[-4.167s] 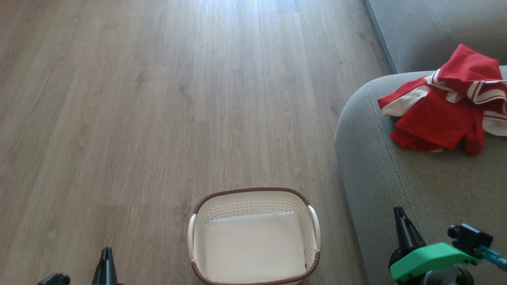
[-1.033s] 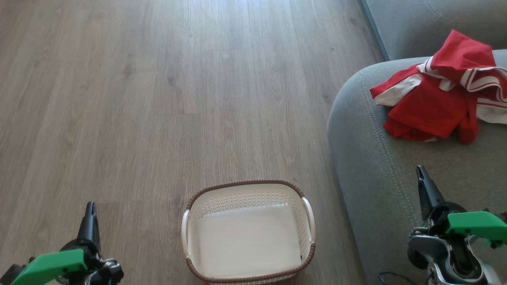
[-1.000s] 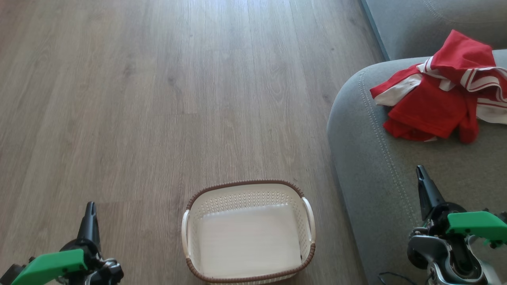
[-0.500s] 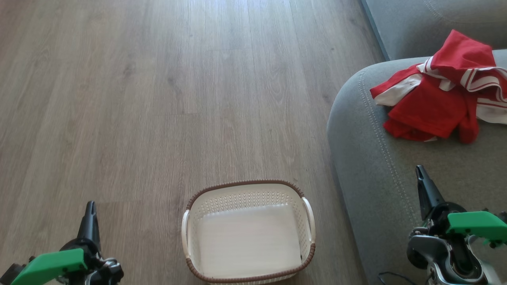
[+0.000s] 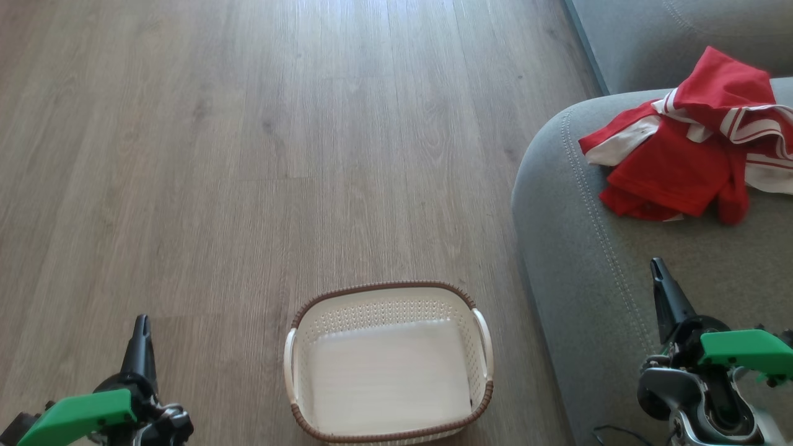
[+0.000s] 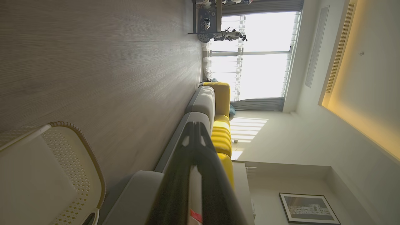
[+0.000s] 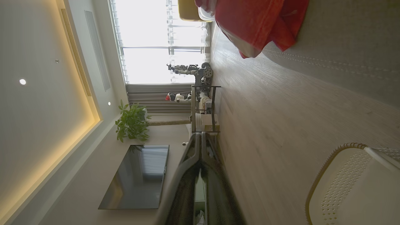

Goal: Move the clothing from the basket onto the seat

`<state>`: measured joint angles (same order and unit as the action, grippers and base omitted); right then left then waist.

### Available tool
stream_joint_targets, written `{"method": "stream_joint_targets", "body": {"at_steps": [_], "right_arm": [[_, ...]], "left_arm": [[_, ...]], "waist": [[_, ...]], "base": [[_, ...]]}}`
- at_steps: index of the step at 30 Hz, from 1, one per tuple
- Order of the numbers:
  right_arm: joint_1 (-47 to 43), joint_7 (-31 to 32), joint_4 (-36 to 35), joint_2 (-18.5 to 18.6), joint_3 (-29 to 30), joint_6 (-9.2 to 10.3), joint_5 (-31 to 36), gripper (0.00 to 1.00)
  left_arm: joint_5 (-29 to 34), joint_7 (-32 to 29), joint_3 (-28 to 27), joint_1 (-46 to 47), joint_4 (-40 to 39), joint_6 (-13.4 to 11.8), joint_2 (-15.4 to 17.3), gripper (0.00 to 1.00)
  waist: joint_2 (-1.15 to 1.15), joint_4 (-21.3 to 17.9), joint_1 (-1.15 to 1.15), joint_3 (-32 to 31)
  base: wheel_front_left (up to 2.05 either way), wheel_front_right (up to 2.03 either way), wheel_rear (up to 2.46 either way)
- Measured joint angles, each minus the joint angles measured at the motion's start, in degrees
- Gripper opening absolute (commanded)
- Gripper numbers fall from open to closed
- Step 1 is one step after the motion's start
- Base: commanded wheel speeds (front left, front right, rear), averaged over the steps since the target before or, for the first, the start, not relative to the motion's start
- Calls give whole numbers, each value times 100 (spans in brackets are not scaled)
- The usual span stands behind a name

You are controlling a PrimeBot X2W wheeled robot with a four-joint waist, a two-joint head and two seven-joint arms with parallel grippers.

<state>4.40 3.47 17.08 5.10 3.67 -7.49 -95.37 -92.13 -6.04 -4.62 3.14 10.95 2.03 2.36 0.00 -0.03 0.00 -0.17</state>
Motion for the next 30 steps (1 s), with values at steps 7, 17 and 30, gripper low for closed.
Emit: {"method": "stream_joint_targets", "body": {"at_steps": [7,17,30], "right_arm": [[0,-27,-12,38,-32,0,-18,0],[0,-90,-16,66,-94,0,-103,0],[0,-147,-23,126,-198,0,-165,0]], "left_arm": [[0,0,0,0,0,0,0,0],[0,0,-1,1,0,0,0,0],[0,0,-1,1,-1,0,0,0]], "waist": [[0,0,0,0],[0,0,0,0],[0,1,0,1]], "base": [[0,0,0],[0,0,0],[0,0,0]]}}
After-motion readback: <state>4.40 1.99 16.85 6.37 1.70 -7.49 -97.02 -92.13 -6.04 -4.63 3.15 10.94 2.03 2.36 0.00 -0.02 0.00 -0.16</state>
